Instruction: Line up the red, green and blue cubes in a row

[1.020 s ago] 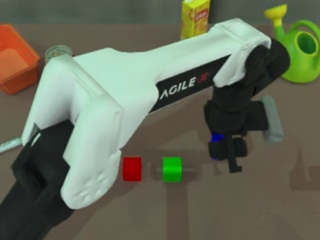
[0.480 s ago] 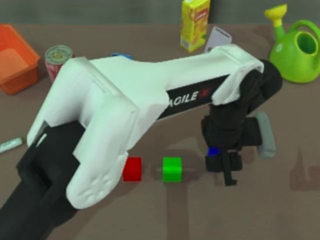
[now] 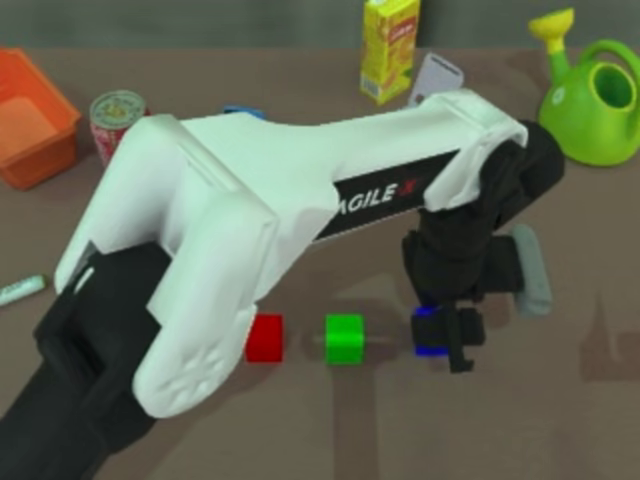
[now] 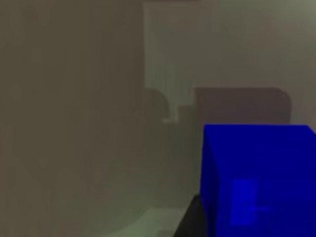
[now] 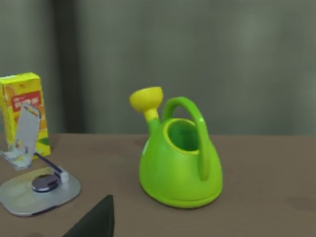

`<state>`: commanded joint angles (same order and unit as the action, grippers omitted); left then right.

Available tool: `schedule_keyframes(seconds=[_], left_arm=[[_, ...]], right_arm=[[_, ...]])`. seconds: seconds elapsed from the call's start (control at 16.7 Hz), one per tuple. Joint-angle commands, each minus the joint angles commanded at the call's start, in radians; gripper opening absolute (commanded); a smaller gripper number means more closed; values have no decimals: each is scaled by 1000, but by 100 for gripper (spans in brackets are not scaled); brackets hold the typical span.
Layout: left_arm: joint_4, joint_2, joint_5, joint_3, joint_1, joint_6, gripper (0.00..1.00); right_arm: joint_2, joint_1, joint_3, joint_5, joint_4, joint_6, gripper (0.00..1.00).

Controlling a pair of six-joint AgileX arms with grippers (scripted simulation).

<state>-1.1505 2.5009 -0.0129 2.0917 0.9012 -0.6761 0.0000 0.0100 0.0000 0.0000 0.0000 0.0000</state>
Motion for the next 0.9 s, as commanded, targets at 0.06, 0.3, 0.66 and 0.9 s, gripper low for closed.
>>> schedule_keyframes(seconds=[0.06,0.3,0.66,0.9], left_arm=[[0,0,0,0,0,0,75],[0,0,0,0,0,0,100],[0,0,0,0,0,0,100],[-17,0,0,17,-2,-1,100]], right_arm=[[0,0,0,0,0,0,100],[0,0,0,0,0,0,100],[0,0,0,0,0,0,100],[0,0,0,0,0,0,100]])
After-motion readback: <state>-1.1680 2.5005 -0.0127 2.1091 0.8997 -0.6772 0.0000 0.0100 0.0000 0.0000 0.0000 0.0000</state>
